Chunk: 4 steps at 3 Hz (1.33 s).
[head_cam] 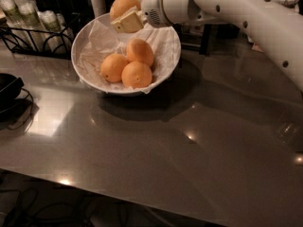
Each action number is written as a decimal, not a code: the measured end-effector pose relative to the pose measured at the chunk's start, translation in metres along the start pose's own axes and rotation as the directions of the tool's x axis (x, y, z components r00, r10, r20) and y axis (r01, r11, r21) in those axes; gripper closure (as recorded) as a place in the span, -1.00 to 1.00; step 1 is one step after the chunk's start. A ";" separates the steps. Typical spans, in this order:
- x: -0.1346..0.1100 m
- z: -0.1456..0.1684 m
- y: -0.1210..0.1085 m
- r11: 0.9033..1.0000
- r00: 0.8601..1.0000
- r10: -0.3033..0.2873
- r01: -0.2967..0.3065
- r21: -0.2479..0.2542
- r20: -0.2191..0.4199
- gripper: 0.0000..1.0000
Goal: Pick orange from white bowl
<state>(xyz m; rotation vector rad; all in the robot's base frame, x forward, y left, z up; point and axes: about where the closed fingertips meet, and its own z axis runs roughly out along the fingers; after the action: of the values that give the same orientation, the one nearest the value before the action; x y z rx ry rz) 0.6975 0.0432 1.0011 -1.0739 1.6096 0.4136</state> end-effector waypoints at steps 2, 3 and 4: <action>0.033 -0.049 0.013 0.984 0.991 -0.074 0.055 -0.169 -0.107 1.00; 0.049 -0.066 0.021 0.968 0.987 -0.102 0.070 -0.240 -0.125 1.00; 0.051 -0.073 0.035 0.928 0.982 -0.163 0.122 -0.351 -0.090 1.00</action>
Offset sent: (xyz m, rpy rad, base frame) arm -0.0580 -0.0721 -0.0285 -0.2063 0.1295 0.2012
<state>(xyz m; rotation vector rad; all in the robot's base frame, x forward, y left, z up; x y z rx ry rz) 0.6269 -0.0134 0.9707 -1.4966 1.5832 0.5566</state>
